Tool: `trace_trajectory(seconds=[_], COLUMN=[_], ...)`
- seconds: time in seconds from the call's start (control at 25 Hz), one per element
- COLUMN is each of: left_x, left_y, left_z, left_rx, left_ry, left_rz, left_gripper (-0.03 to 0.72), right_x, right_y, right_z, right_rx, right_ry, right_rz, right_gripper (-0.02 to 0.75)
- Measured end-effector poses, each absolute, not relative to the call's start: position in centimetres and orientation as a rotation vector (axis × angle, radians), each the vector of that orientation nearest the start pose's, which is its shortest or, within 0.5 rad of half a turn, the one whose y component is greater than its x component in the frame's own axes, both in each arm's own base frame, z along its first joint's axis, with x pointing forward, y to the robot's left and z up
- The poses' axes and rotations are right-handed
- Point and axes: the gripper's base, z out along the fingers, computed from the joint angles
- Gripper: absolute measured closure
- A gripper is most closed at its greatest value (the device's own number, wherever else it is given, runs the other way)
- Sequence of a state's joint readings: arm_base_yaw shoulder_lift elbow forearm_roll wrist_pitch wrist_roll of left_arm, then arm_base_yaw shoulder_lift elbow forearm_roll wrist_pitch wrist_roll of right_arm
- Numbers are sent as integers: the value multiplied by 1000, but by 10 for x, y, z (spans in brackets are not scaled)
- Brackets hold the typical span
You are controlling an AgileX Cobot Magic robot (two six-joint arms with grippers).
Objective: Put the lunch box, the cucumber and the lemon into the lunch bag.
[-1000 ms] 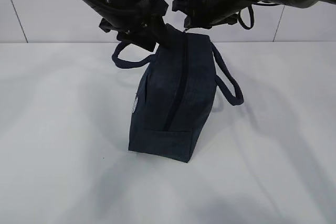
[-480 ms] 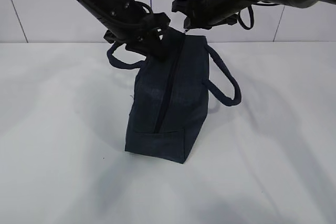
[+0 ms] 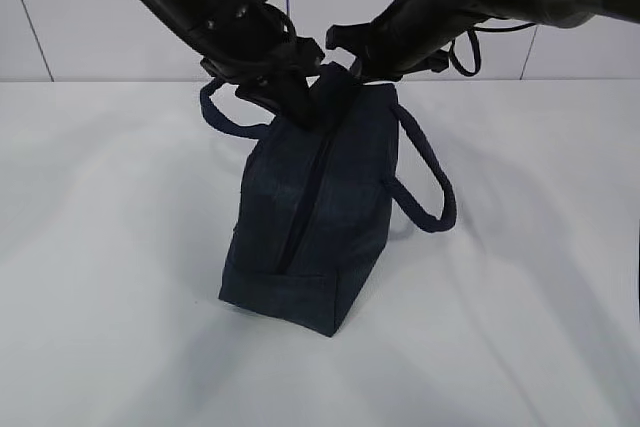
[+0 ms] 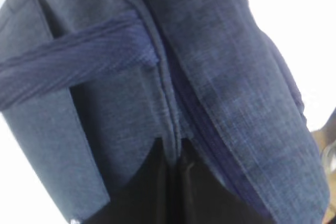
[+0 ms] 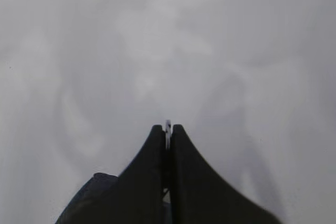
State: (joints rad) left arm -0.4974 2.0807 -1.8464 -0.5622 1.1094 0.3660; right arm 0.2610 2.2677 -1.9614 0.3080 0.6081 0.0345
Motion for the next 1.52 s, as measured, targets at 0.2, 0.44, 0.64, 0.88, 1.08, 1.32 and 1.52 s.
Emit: trace_trajectory(seconds=[0.2,0.44,0.64,0.88,1.08,1.32,1.52], left_x=[367,367,367,367,365,367,375], left_y=[-259,-257,-257,-256,-256,-256,-260], left_z=[270,270,269,269,269,270,275], left_rx=[1004,1019,1028,1034,1041,959,877], left_ry=[2587,2591,2593,2596,2612,2621,2541], left_rz=[-753,-734,-723,-715,-718,-724,-734], left_gripper=[697,697,697,697,697,624,370], right_x=[496,493,495,495,497,499,498], right_y=[149,148,148,148,149,150,149], right_z=[214,210,200,198,207,222,221], right_rx=[-63,-77,-82,-87,-128,-163,-172], right_ry=[2481,2530,2555,2561,2570,2549,2562], right_rz=[471,470,469,467,471,460,451], right_gripper=[721,721,720,720,720,720,721])
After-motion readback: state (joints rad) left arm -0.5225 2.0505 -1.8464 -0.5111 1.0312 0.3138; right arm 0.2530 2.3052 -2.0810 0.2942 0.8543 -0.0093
